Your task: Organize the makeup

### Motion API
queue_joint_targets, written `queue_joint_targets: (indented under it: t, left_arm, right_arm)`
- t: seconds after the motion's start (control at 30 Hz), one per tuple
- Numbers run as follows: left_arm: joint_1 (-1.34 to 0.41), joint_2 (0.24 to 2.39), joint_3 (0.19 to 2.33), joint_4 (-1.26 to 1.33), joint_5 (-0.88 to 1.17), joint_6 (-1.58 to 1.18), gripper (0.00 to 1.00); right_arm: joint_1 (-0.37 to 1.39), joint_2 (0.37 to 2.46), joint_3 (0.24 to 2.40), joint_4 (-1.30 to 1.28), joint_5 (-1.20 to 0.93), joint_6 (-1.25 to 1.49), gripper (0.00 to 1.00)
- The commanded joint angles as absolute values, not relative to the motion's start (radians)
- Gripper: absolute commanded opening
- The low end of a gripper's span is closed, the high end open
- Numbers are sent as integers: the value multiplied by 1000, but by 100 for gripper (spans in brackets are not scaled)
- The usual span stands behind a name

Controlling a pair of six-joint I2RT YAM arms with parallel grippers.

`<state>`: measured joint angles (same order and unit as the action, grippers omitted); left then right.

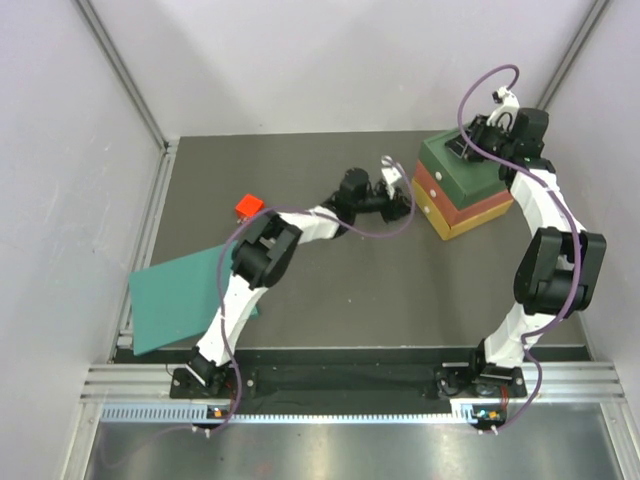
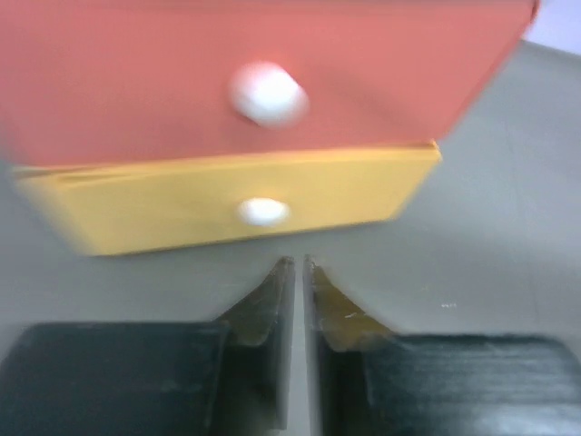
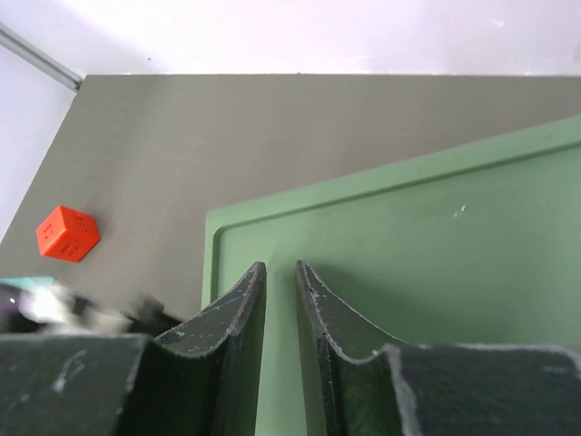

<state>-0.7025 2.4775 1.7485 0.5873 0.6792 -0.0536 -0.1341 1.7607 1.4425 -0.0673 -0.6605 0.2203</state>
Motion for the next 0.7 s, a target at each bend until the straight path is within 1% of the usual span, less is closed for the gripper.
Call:
queue_joint_targets:
  t: [0.0,0.03,0.07,0.1,0.17,0.2,0.23,0.27,0.3,0.33,0.47,0.5,0.57,0.6,0.63,0.67]
  left_arm:
    - [-635,2231,1714,619,608,-55,38]
    - [-620,2186,1712,582,597,-43,45]
    - [-612,2168,1718,545,588,-23,56]
    - [-606,2149,1720,469,580,-14,62]
    - [-586,2094,1718,404,531,-9,72]
    - [-578,2056,1714,356,519,-8,82]
    - [-568,2040,1706,327,511,-8,87]
    - [-563,2023,1697,298,487,15,96]
    - [-560,1996,1695,266,468,21,99]
    - [-557,1987,1695,185,451,29,99]
    - [-554,1945,1692,5,362,74,99]
    - [-552,1933,1686,-42,332,75,99]
    - [-551,1921,1661,-110,307,71,99]
    - [-546,1908,1651,-126,287,63,99]
    - [-542,1902,1625,-135,269,45,99]
    - [-538,1898,1612,-143,241,-28,99]
  right_arm:
    - [-138,1804,1377,-491,-609,207,22]
    - [-138,1793,1391,-492,-607,209,22]
    - [-138,1784,1402,-511,-603,206,22]
    - [-135,1758,1429,-523,-577,201,22]
    - [-133,1727,1454,-543,-543,195,23]
    - [-133,1701,1480,-549,-537,195,23]
    - [-130,1691,1494,-557,-532,193,23]
    - [-129,1678,1506,-564,-522,193,24]
    - [-126,1661,1534,-571,-519,193,24]
    - [-120,1654,1549,-580,-515,196,24]
    - [-81,1609,1623,-595,-512,190,26]
    - [-49,1606,1658,-597,-511,187,26]
    - [-8,1605,1695,-601,-500,173,29]
    - [59,1606,1731,-607,-497,166,31]
    - [87,1609,1747,-607,-491,158,33]
    - [116,1626,1761,-609,-488,152,39]
